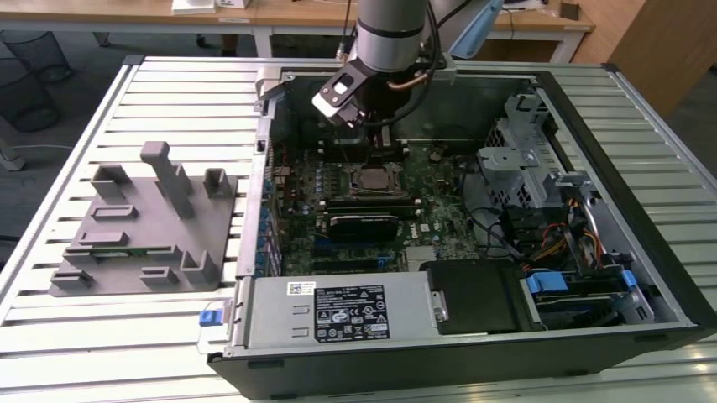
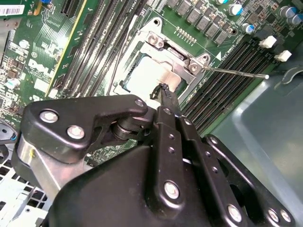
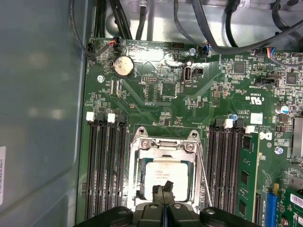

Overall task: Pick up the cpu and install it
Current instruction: 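Install the first cpu locking lever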

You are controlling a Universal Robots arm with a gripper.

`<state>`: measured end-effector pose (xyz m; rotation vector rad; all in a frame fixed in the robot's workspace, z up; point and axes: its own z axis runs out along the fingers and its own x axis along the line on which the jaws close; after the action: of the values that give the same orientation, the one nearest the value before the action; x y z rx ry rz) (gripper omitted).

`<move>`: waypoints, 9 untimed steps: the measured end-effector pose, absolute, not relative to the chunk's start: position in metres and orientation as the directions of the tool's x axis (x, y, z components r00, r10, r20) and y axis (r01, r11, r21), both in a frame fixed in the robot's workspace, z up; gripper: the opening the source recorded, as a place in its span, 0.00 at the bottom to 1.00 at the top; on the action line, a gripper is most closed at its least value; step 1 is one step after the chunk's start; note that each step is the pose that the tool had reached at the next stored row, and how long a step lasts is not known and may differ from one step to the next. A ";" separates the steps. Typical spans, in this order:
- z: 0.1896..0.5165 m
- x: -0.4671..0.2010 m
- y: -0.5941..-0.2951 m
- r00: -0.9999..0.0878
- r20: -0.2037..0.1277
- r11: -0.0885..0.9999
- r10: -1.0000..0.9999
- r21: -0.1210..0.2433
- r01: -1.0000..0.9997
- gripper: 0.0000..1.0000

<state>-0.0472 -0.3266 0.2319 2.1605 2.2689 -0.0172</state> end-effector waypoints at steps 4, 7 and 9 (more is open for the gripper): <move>0.233 -0.047 -0.327 -0.049 -0.014 0.049 0.999 -0.002 0.999 0.11; 0.234 -0.047 -0.327 -0.049 -0.014 0.049 0.999 -0.002 0.999 0.11; 0.235 -0.047 -0.327 -0.049 -0.014 0.049 0.999 -0.002 0.999 0.11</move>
<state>-0.0472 -0.3266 0.2353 2.1606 2.2689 -0.0168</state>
